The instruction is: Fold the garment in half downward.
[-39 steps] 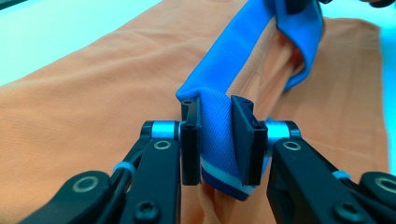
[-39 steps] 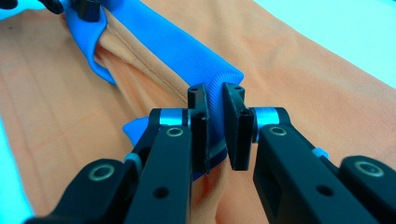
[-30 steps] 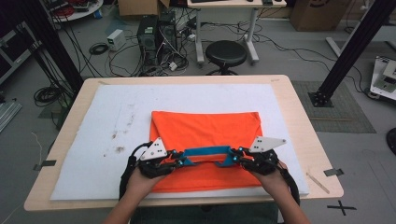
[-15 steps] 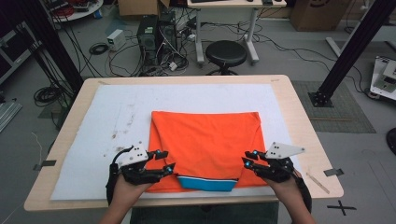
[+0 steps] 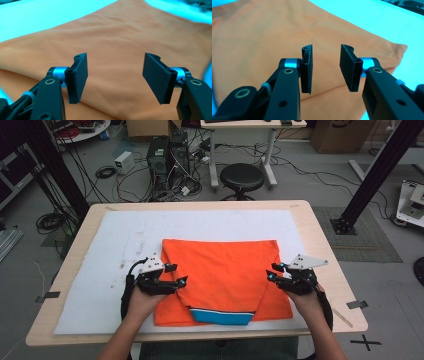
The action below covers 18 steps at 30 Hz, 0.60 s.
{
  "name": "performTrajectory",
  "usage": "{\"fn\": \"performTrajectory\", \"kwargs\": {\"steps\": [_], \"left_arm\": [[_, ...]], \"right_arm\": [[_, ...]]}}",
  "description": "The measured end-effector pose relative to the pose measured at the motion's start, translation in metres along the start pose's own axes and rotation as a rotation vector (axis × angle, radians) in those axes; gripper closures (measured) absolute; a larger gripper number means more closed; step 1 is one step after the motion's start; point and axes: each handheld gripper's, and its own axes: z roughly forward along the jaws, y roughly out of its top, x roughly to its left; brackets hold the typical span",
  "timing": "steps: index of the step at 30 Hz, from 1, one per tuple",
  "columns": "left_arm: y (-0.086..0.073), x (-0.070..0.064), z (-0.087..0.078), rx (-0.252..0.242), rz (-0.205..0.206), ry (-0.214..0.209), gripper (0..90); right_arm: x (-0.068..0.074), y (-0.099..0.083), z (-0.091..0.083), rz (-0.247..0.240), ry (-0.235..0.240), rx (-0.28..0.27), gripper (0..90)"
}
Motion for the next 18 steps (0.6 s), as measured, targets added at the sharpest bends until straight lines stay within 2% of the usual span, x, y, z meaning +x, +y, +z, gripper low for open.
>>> {"fn": "performTrajectory", "kwargs": {"steps": [3, 4, 5, 6, 10, 12, 14, 16, 18], "left_arm": [[0.005, 0.019, 0.01, 0.007, -0.047, 0.028, 33.0], [0.006, 0.024, 0.013, 0.034, -0.061, 0.031, 32.4], [0.006, 0.024, 0.013, 0.034, -0.061, 0.031, 30.6], [0.007, 0.034, 0.017, 0.07, -0.087, 0.052, 28.3], [0.006, 0.051, 0.021, 0.04, -0.125, 0.107, 27.9], [0.003, 0.057, 0.024, 0.043, -0.145, 0.115, 27.9], [0.003, 0.062, 0.028, 0.081, -0.146, 0.123, 27.9], [0.003, 0.064, 0.031, 0.09, -0.146, 0.125, 27.9], [0.007, 0.071, 0.035, 0.106, -0.136, 0.145, 27.9]], "right_arm": [[-0.017, 0.006, 0.011, 0.014, -0.038, 0.017, 62.6], [-0.022, 0.007, 0.015, 0.017, -0.041, 0.024, 62.5], [-0.022, 0.007, 0.015, 0.017, -0.041, 0.024, 62.5], [-0.029, 0.009, 0.022, 0.032, -0.048, 0.048, 59.5], [-0.044, 0.012, 0.034, 0.054, -0.07, 0.068, 54.0], [-0.051, 0.012, 0.039, 0.068, -0.084, 0.082, 53.3], [-0.057, 0.012, 0.043, 0.078, -0.094, 0.091, 54.9], [-0.06, 0.012, 0.045, 0.08, -0.099, 0.097, 56.7], [-0.068, 0.011, 0.05, 0.095, -0.116, 0.097, 59.3]]}}
